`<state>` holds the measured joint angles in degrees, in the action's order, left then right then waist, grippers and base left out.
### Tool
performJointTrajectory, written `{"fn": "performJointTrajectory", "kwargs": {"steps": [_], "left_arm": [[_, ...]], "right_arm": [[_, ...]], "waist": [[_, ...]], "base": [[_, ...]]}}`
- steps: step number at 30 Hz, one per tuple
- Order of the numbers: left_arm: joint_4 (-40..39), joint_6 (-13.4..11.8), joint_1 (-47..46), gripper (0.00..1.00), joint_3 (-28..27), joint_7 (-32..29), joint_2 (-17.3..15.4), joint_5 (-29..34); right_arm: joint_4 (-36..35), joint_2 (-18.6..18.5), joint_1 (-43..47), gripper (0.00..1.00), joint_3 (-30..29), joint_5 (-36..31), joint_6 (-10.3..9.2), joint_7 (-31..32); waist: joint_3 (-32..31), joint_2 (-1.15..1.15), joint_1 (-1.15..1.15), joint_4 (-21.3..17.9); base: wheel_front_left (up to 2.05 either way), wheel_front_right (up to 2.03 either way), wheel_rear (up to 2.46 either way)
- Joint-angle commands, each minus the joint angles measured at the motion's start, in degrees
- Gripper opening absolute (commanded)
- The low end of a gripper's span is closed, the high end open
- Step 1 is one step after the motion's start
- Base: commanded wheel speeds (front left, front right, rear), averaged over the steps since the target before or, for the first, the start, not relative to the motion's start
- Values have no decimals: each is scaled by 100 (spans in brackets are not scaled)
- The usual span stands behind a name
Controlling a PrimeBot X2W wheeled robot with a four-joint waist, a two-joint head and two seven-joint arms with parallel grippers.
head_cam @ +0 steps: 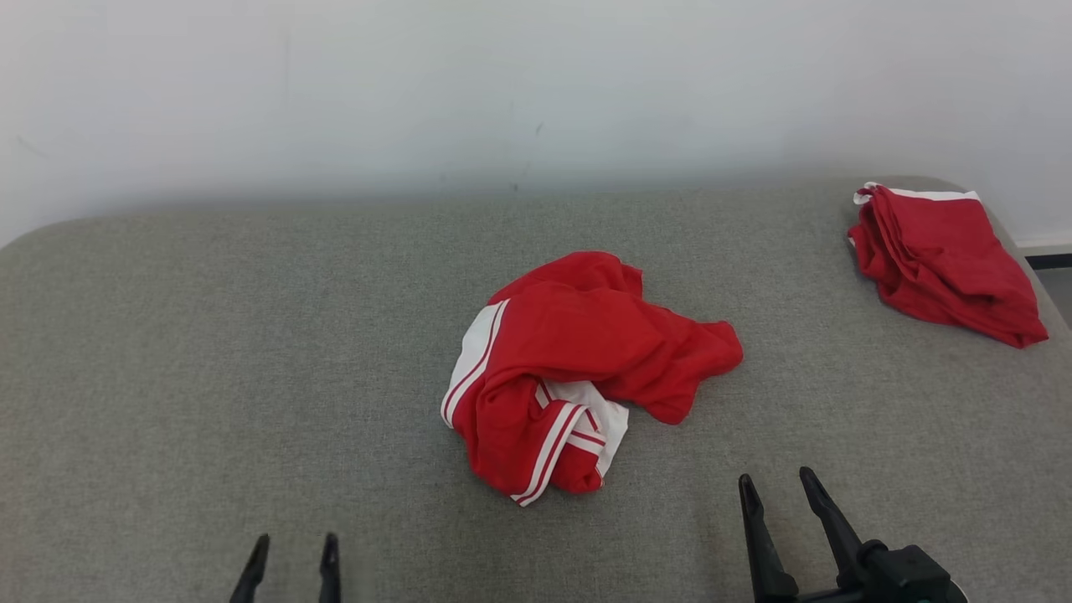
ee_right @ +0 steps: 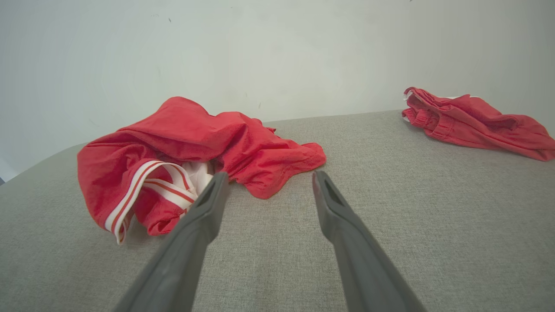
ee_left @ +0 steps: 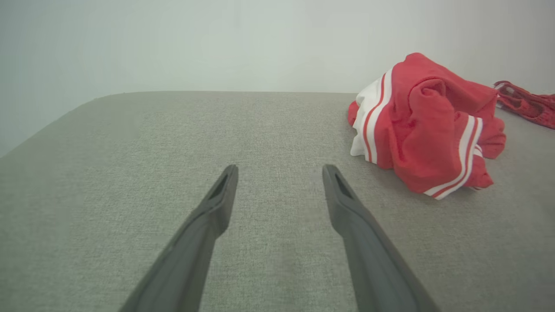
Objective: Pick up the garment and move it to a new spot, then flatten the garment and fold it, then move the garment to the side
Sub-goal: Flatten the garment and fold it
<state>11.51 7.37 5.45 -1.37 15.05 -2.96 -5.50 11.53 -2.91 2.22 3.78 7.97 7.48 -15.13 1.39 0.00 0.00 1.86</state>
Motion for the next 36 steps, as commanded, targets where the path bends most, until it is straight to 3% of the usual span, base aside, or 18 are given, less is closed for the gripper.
{"fn": "performJointTrajectory", "kwargs": {"steps": [1, 13, 23, 32, 33, 34, 36], "left_arm": [[13, 4, -65, 100, 40, 18, 14, -28], [436, 10, -835, 100, 1591, 18, 6, 70], [1208, 10, -1586, 100, 1673, 18, -131, 214], [2071, -386, -1939, 100, 1627, 18, -294, 575], [2053, -411, -1979, 67, 1591, 18, -287, 530], [2029, -433, -1988, 0, 1552, 18, -281, 484], [1928, -432, -1971, 0, 1487, 18, -287, 418]], "right_arm": [[-9, 7, -40, 100, 12, 15, 5, 1], [-22, 6, -287, 100, 68, 106, 5, 1], [-50, 9, -475, 100, 17, 211, 5, 1], [-70, 7, -537, 100, 18, 256, 5, 1], [-73, 8, -536, 100, 11, 252, 5, 1], [-79, 8, -532, 100, 1, 252, 5, 1], [-87, 8, -508, 100, -43, 251, 5, 1]], "waist": [[18, 0, 0, -23], [335, 0, 0, -735], [685, 0, 0, -1482], [764, 0, 0, -1688], [764, 0, 0, -1688], [762, 0, 0, -1682], [749, 0, 0, -1632]], "base": [[0, 0, 0], [0, 0, 0], [0, 0, 0], [0, 0, 0], [0, 0, 0], [0, 0, 0], [0, 0, 0]]}}
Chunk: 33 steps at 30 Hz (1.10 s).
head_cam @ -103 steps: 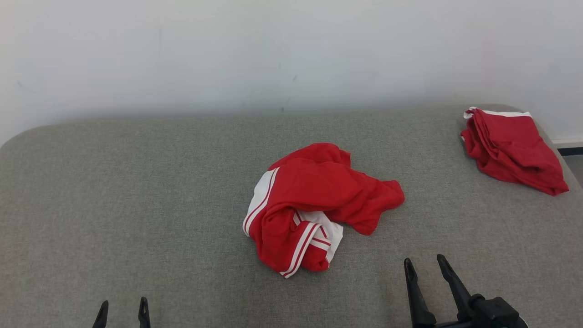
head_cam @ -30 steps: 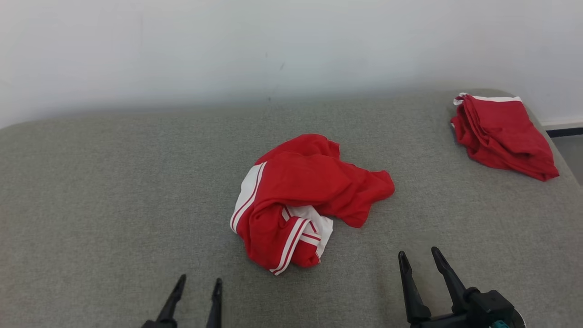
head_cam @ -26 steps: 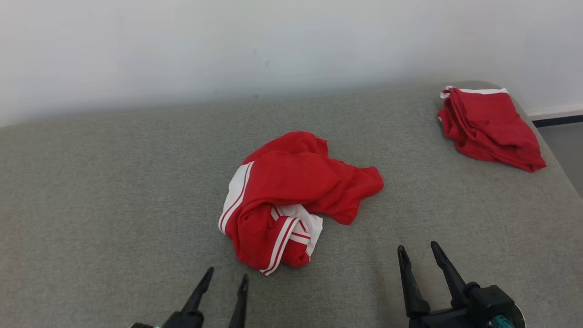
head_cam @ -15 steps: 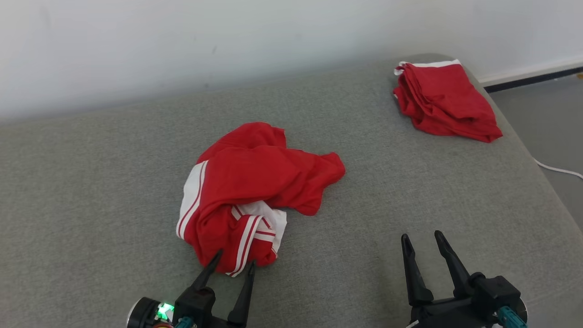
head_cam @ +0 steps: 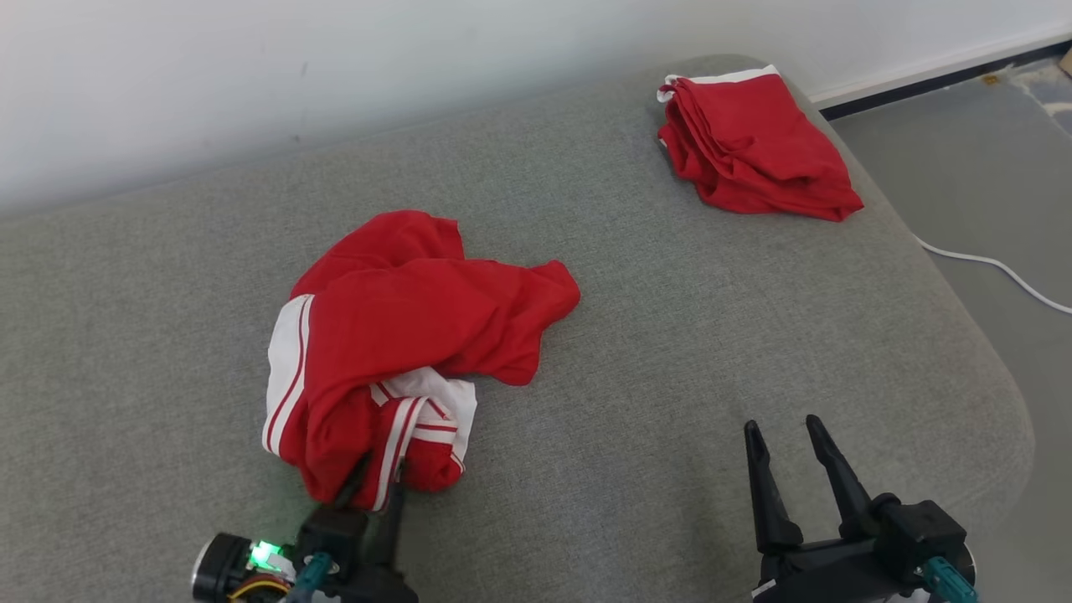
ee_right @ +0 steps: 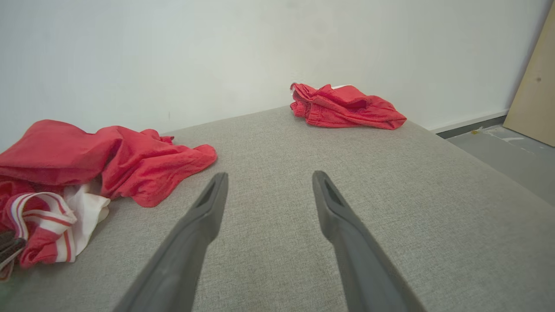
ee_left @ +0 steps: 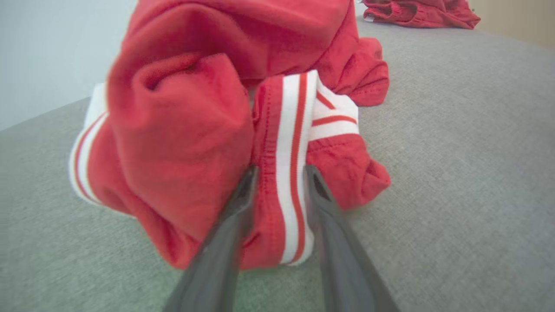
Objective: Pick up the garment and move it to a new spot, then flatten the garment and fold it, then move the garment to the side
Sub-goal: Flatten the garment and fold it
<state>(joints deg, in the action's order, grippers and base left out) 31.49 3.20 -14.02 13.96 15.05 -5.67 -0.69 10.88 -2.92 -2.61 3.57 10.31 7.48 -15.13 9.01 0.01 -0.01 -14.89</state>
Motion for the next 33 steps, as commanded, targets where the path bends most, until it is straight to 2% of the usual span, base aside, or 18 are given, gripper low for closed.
{"fn": "performJointTrajectory", "kwargs": {"steps": [1, 7, 16, 19, 24, 25, 26, 33], "left_arm": [[-144, -13, -9, 0, -78, 18, -34, -76], [-687, 52, 194, 0, -241, 18, -162, -166], [-1514, 124, 650, 0, -630, 18, -758, -149], [-1558, 152, 730, 0, -658, 18, -797, -186], [-1548, 230, 818, 0, -534, 18, -611, -223], [-1546, 239, 815, 45, -489, 18, -590, -210], [-1470, 269, 833, 100, -433, 18, -598, -189], [-1091, 310, 771, 100, -163, 18, -524, -64]], "right_arm": [[-26, 10, -11, 100, -21, 19, 5, 1], [-21, 9, 87, 100, -68, 15, 5, 1], [10, 7, 138, 100, -9, 67, 5, 1], [24, 8, 148, 100, 27, 86, 5, 1], [41, 8, 150, 100, 67, 87, 5, 1], [45, 7, 148, 100, 56, 71, 5, 1], [48, 7, 140, 100, 48, 56, 5, 1], [42, 8, 136, 100, 16, 17, 5, 1]], "waist": [[-24, -1, 1, 79], [-118, -1, 1, 372], [-267, -1, 1, 957], [-287, -1, 1, 1018], [-295, -1, 1, 999], [-293, -1, 1, 980], [-292, -1, 1, 952], [-266, -1, 1, 734]], "base": [[0, 0, 0], [0, 0, 0], [0, 0, 0], [0, 0, 0], [0, 0, 0], [0, 0, 0], [0, 0, 0], [0, 0, 0]]}}
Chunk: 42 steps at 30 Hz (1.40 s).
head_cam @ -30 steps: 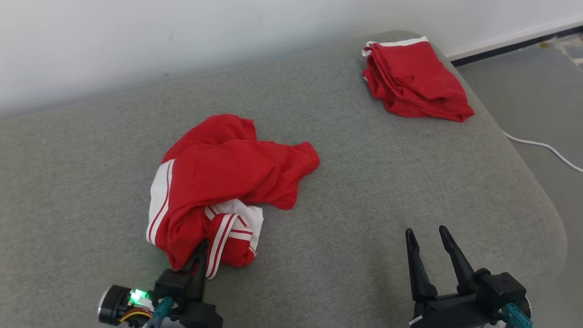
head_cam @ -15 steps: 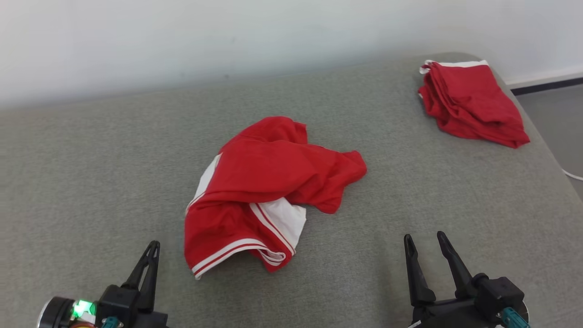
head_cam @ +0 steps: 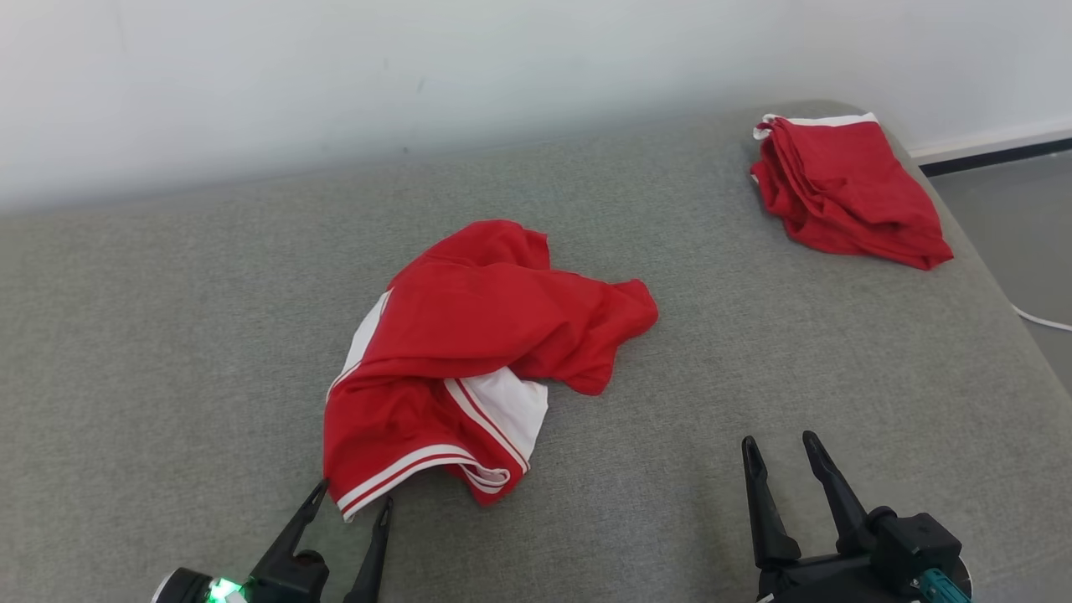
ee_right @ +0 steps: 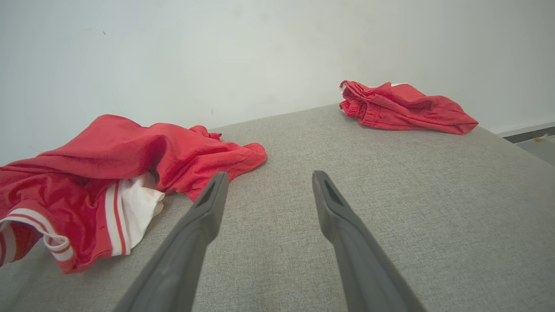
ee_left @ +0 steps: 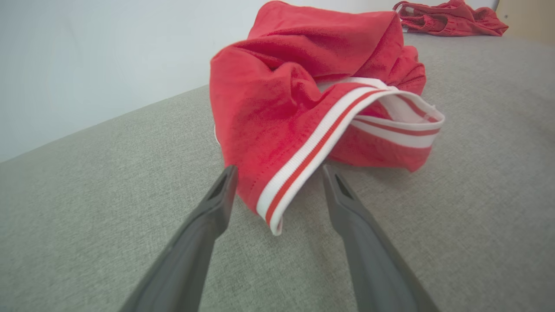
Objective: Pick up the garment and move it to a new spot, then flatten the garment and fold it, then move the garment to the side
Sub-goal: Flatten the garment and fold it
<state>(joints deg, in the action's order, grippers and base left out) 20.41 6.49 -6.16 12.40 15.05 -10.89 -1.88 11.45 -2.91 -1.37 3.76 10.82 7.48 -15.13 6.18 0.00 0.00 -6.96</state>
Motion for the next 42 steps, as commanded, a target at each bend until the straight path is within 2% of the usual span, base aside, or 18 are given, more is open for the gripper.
{"fn": "performJointTrajectory", "kwargs": {"steps": [1, 10, 11, 12, 13, 19, 25, 27, 33, 37, 38, 39, 42], "left_arm": [[28, -49, -22, 100, 19, 18, -9, 102], [371, -599, -252, 100, -65, 18, -97, 288], [432, -598, -296, 49, -64, 18, -106, 276], [533, -574, -316, 18, -63, 18, -95, 228], [570, -570, -371, 0, -73, 18, -79, 192], [356, -589, -447, 0, -266, 18, -148, 34], [6, -644, -309, 0, -681, 18, -618, 10], [-6, -580, -314, 0, -836, 18, -856, -20], [231, -445, -477, 0, -1122, 18, -1235, -93], [737, -350, -637, 1, -1111, 19, -1212, -138], [820, -339, -645, 57, -1106, 18, -1183, -154], [878, -337, -651, 100, -1113, 18, -1140, -178], [933, -350, -458, 100, -1114, 18, -979, -219]], "right_arm": [[-18, 8, 11, 100, -15, -40, 5, 1], [-29, 7, -36, 100, -37, -76, 5, 1], [-29, 8, -46, 100, -41, -80, 5, 1], [-30, 8, -54, 100, -45, -83, 5, 1], [-32, 8, -59, 100, -45, -82, 5, 1], [-54, 7, -9, 100, -93, -75, 5, 1], [-24, 8, 21, 100, -84, -41, 5, 1], [-12, 8, -14, 100, -60, -40, 5, 1], [-1, 7, -10, 100, -27, -90, 5, 1], [45, 5, 0, 100, -36, -134, 5, 1], [47, 5, 4, 100, -47, -139, 5, 1], [48, 7, 14, 100, -61, -145, 5, 1], [40, 8, 103, 100, -119, -120, 5, 1]], "waist": [[25, 0, 0, -91], [121, 0, 0, -222], [124, 0, 0, -225], [124, 0, 0, -227], [123, 0, 0, -227], [92, 0, 0, -170], [62, 0, 0, 12], [55, 0, 0, 53], [30, 0, 0, 87], [-6, 0, 0, 66], [-14, 0, 0, 67], [-26, 0, 0, 77], [-63, 0, 0, 205]], "base": [[0, 0, 0], [0, 0, 0], [0, 0, 0], [0, 0, 0], [0, 0, 0], [0, 0, 0], [0, 0, 0], [0, 0, 0], [0, 0, 0], [0, 0, 0], [0, 0, 0], [0, 0, 0], [0, 0, 0]]}}
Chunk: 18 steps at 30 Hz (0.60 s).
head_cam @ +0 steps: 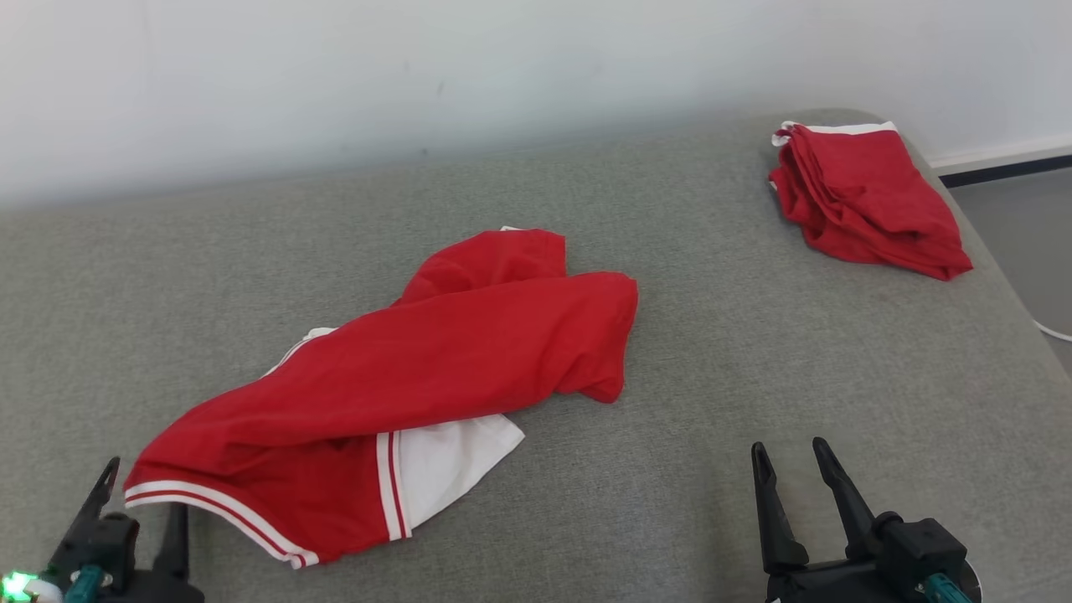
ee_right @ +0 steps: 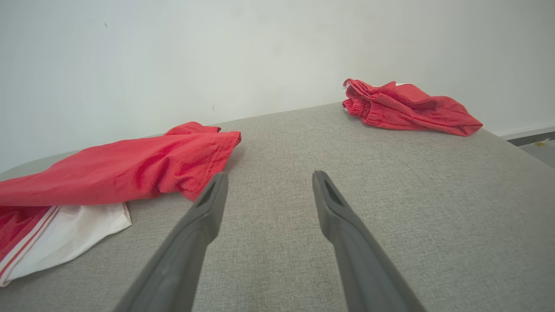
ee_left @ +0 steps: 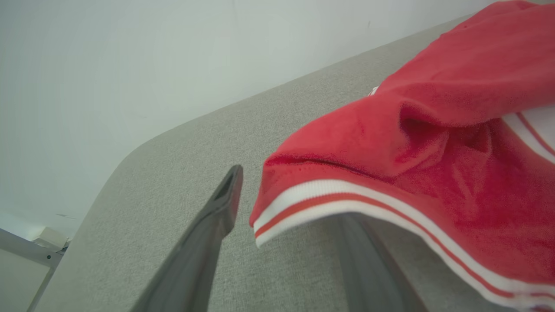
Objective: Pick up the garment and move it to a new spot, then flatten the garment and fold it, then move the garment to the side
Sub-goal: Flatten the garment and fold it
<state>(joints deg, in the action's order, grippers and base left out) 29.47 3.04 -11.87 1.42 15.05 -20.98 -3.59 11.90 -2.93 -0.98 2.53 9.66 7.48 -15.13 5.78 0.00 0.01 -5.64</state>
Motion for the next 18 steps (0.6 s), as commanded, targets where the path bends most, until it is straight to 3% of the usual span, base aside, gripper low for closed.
{"fn": "performJointTrajectory", "kwargs": {"steps": [1, 10, 18], "left_arm": [[-10, -35, 189, 100, -40, 18, 68, -70], [-566, -143, 875, 100, -344, 18, 475, -294], [-1490, 47, 1130, 100, -552, 18, 980, -445]], "right_arm": [[-3, 10, 80, 100, 22, 5, 5, 1], [-3, 9, 109, 100, 7, 47, 5, 1], [-4, 9, 112, 100, 37, 41, 5, 1]], "waist": [[-34, 0, -1, 108], [-101, 0, -1, 524], [-112, 0, -1, 695]], "base": [[0, 0, 0], [0, 0, 0], [0, 0, 0]]}}
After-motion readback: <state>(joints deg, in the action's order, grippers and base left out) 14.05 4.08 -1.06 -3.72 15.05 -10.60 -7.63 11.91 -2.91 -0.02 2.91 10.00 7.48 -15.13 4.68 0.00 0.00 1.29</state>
